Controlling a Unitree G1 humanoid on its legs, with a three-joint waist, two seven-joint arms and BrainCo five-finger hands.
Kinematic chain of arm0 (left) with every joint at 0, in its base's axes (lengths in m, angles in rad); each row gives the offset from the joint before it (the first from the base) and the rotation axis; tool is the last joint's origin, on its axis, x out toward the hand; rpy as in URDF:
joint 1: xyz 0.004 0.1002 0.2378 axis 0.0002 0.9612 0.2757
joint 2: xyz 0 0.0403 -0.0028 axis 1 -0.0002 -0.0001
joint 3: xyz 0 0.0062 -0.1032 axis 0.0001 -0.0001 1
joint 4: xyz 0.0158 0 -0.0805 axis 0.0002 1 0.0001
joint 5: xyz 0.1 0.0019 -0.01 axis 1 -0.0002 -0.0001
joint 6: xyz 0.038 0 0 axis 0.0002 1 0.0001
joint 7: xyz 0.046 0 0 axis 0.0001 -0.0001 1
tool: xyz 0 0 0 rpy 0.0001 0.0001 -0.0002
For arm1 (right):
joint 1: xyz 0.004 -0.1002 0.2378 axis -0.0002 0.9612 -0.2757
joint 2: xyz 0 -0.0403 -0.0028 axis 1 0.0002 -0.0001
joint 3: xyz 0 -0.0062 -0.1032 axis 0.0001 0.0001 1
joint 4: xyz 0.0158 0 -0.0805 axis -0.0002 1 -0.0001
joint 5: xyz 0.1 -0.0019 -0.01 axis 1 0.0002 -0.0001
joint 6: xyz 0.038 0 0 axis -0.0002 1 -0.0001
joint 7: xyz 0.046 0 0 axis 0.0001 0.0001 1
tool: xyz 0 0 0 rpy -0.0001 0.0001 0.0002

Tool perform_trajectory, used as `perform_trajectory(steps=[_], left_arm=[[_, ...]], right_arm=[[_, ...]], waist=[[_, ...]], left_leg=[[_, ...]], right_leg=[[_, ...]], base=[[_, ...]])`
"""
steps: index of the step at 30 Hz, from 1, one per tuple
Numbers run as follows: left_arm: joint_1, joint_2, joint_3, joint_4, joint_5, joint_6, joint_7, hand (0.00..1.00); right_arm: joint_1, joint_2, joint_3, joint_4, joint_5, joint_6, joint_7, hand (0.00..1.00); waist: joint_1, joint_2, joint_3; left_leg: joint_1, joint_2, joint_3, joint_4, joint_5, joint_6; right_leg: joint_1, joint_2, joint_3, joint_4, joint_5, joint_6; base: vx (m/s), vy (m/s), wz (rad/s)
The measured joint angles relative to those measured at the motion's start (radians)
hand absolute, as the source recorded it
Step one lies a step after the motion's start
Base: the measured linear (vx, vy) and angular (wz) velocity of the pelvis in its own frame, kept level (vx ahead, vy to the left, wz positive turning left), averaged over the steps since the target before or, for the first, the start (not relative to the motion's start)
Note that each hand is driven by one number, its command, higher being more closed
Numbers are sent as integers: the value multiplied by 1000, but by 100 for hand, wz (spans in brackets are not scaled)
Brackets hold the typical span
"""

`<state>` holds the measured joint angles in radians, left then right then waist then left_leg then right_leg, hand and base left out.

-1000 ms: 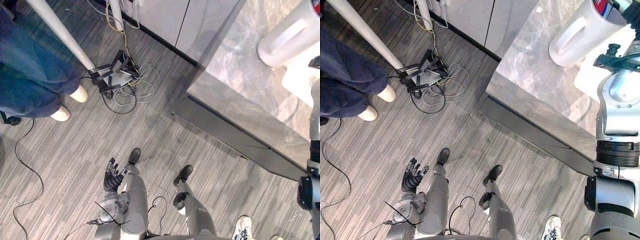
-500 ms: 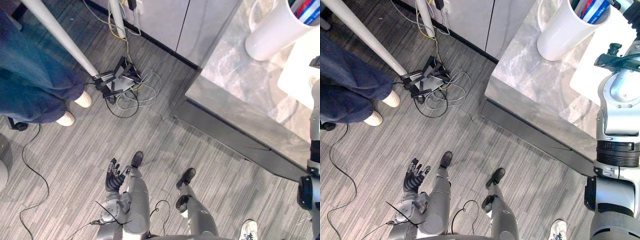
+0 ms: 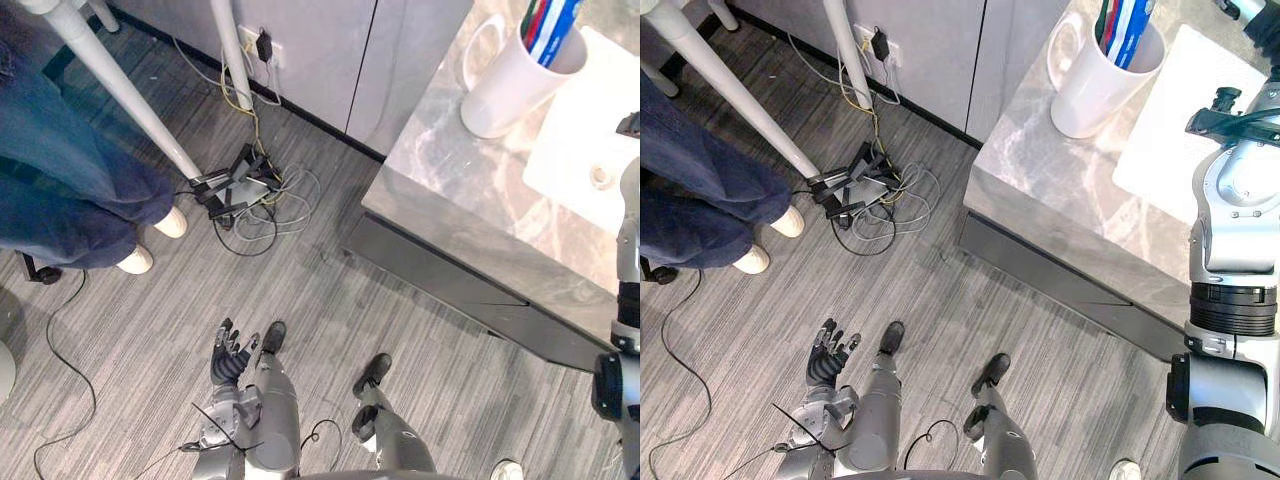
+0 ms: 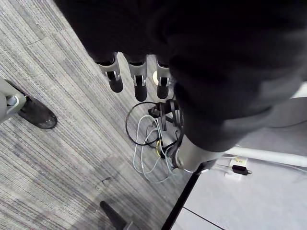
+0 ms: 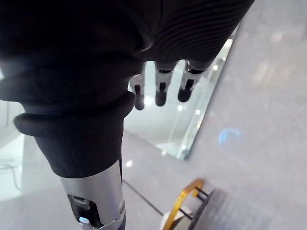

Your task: Organize washtable

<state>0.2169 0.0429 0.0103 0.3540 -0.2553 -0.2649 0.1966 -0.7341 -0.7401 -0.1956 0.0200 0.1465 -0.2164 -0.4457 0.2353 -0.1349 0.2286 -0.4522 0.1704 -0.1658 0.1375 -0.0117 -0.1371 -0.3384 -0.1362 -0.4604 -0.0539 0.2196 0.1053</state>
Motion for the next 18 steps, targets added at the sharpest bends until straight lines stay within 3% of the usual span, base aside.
perform_trajectory(steps=[5, 8, 11, 13, 14, 16, 17, 18], left_arm=[[0, 0, 0, 14, 33, 7, 0, 0], [0, 0, 2, 29, 56, 17, -1, 0], [4, -1, 4, 74, 82, 29, -1, 0], [11, -4, 16, 93, 103, 37, -2, 0], [26, -11, 28, 111, 114, 40, -4, 0], [48, -7, 46, 137, 146, 47, -20, 0], [64, -9, 75, 181, 168, 66, -22, 0], [76, -20, 88, 193, 186, 70, -23, 0]], right_arm=[[53, 2, -16, -13, 0, -2, 13, 0], [152, 42, -108, -71, 0, -5, 14, 0], [287, 102, -225, -171, 0, -21, 13, 0], [392, 162, -298, -233, 0, -32, 12, 0], [489, 222, -372, -282, 0, -41, 12, 0], [575, 295, -452, -328, -1, -49, 5, 0], [676, 374, -508, -376, -2, -55, -13, 0], [747, 414, -533, -398, -4, -55, -15, 0]], waist=[[-1, -2, -30], [-1, -3, -35], [-3, -4, -79], [-7, -3, -111], [-24, 0, -149], [-41, -13, -178], [-61, -20, -222], [-64, -12, -244]], left_leg=[[16, 3, 4, -6, 2, -4], [58, 3, 5, -17, 1, -2], [102, 2, 18, -33, -4, 3], [136, 4, 31, -35, -13, 6], [166, 1, 41, -34, -24, 10], [199, -11, 66, -35, -47, 16], [240, -12, 95, -34, -68, 10], [257, -3, 102, -38, -71, 6]], right_leg=[[11, 7, 0, 0, 0, 0], [47, 10, -2, 0, 0, 0], [76, 10, -1, 0, 0, 0], [102, 11, 1, 0, -2, -2], [127, 8, 1, 0, -8, -4], [159, -6, 3, 2, -52, -14], [177, -16, 4, 23, -130, -8], [182, -10, 12, 35, -143, -7]], base=[[48, 4, -2], [50, 13, 2], [48, 23, -7], [58, 22, -13], [78, 34, -19], [46, 4, -25], [36, -46, -33], [74, -63, -36]])
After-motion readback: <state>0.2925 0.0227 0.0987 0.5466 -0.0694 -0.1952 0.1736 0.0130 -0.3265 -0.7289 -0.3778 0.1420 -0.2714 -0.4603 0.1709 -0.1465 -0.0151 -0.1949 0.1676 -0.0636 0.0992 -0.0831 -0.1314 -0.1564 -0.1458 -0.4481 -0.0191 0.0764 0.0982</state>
